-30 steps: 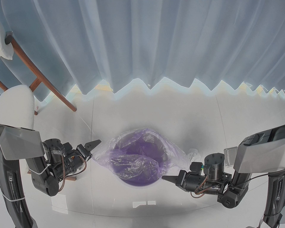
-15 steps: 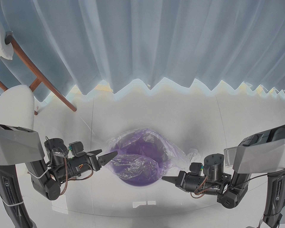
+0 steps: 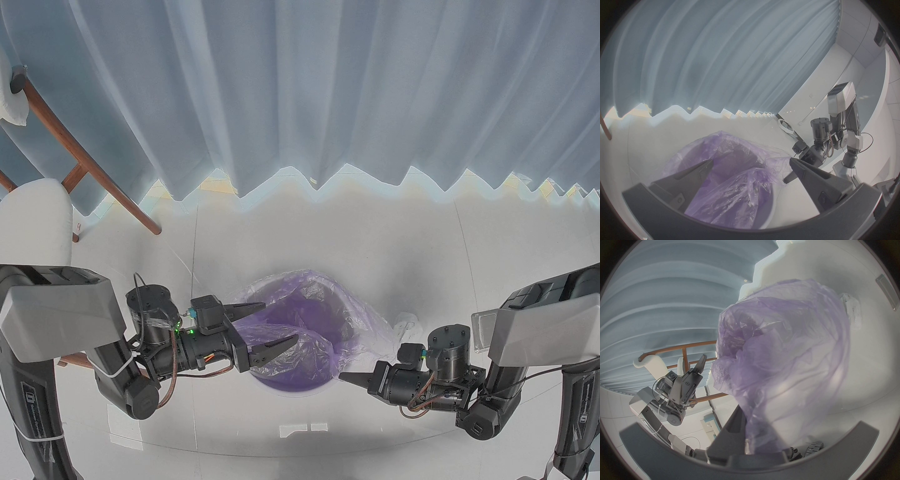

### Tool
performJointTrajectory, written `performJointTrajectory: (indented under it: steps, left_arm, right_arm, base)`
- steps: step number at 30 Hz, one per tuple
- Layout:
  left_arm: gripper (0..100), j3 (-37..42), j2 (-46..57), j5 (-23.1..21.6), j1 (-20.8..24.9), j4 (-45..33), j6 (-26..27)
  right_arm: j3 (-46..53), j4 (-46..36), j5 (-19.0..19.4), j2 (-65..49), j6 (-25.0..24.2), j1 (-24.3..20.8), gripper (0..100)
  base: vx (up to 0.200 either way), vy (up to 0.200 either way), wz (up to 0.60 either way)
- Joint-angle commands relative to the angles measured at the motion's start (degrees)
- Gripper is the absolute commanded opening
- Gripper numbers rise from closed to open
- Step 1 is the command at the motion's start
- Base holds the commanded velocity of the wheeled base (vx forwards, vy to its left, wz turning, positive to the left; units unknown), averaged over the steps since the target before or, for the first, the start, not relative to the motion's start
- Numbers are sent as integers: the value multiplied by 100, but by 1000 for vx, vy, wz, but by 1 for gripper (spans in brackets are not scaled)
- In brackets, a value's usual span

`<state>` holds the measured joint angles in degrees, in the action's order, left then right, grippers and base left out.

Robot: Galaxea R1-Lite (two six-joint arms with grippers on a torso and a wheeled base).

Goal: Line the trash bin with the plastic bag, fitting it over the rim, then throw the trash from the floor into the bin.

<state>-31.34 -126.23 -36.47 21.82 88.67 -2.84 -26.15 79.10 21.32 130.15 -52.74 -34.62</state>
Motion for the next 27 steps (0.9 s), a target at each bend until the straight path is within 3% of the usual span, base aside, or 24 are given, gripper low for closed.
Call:
performJointTrajectory:
  steps: [1, 6, 16, 17, 27]
  left_arm:
    - [100, -285, -464, 44, 15, 10, 38]
    - [100, -504, -824, 53, -73, 18, 337]
    - [100, -671, -1008, 88, 15, 18, 451]
    - [0, -663, -1044, 88, 24, 18, 460]
    - [0, -162, -798, 105, 138, 27, 618]
  right_arm:
    - [22, 52, 4, 11, 0, -45, 0]
    - [22, 52, 4, 20, 0, -53, 0]
    - [13, 61, 4, 55, 0, -45, 0]
    - [13, 61, 4, 55, 0, -45, 0]
    - [92, 123, 4, -130, -9, -45, 0]
  base:
    - [0, 0, 0]
    - [0, 0, 0]
    - [0, 0, 0]
    - [0, 0, 0]
    - [0, 0, 0]
